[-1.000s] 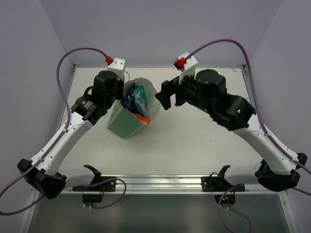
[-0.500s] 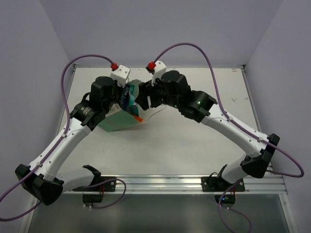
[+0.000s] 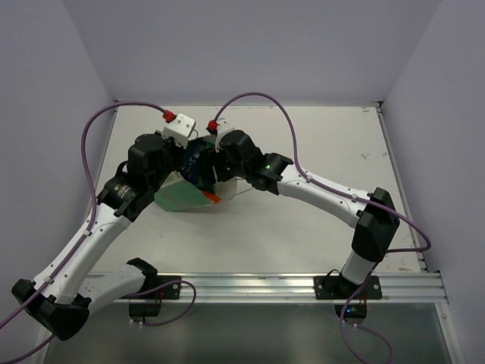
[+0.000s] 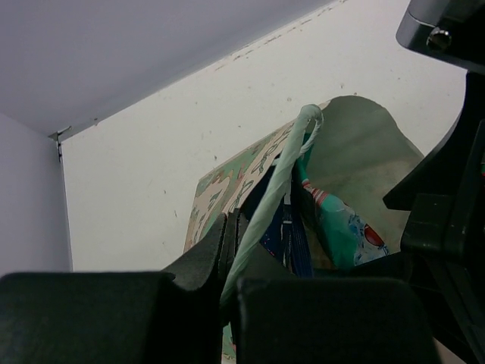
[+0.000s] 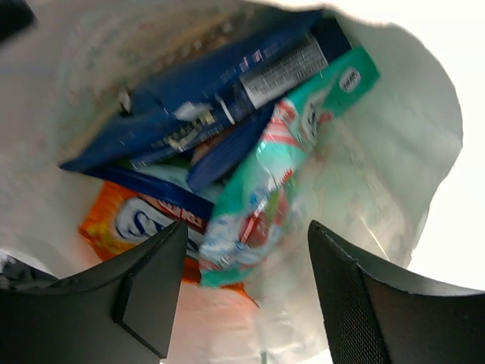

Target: Take the snacks out of the paper bag

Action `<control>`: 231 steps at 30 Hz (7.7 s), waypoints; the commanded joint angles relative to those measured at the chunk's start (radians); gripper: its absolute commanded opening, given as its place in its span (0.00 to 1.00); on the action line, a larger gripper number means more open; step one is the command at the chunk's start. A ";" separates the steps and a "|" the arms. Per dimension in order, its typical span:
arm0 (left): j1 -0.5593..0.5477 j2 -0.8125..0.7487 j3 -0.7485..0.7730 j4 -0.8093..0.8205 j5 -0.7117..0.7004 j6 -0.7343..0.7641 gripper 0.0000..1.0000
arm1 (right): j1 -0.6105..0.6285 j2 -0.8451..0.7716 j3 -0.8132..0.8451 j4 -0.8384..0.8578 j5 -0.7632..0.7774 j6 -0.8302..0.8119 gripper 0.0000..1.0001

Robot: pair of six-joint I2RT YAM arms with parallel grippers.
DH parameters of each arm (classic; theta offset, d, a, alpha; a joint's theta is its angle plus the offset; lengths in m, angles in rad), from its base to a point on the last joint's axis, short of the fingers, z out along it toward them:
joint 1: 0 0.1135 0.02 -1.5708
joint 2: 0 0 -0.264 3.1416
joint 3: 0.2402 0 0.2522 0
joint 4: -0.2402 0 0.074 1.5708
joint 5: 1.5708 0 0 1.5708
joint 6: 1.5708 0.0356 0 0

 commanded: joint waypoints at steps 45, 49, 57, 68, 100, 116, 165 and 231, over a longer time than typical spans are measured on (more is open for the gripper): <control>0.012 -0.176 -0.094 0.063 0.120 0.085 0.00 | -0.615 -0.193 -0.123 0.182 -0.296 0.029 0.00; 0.013 -0.177 -0.100 0.071 0.148 0.074 0.00 | -0.665 -0.027 -0.129 0.291 -0.389 0.068 0.00; 0.013 -0.171 -0.115 0.067 0.162 0.065 0.00 | -0.791 0.133 -0.196 0.227 -0.447 0.101 0.41; 0.015 -0.182 -0.103 0.027 0.179 0.080 0.00 | -0.649 -0.399 -0.285 0.036 -0.302 -0.142 0.97; 0.016 -0.157 -0.065 0.033 0.199 -0.021 0.00 | 0.028 0.053 -0.232 0.484 -0.543 -0.320 0.70; 0.016 -0.192 -0.102 0.002 0.133 0.010 0.00 | 0.026 -0.255 -0.287 0.440 -0.488 -0.343 0.00; 0.027 -0.142 -0.128 0.085 0.212 0.086 0.00 | -1.098 -0.033 -0.305 0.263 -0.355 0.315 0.77; 0.027 -0.183 -0.135 0.073 0.281 -0.053 0.00 | -0.015 0.079 -0.131 0.130 -0.100 0.447 0.37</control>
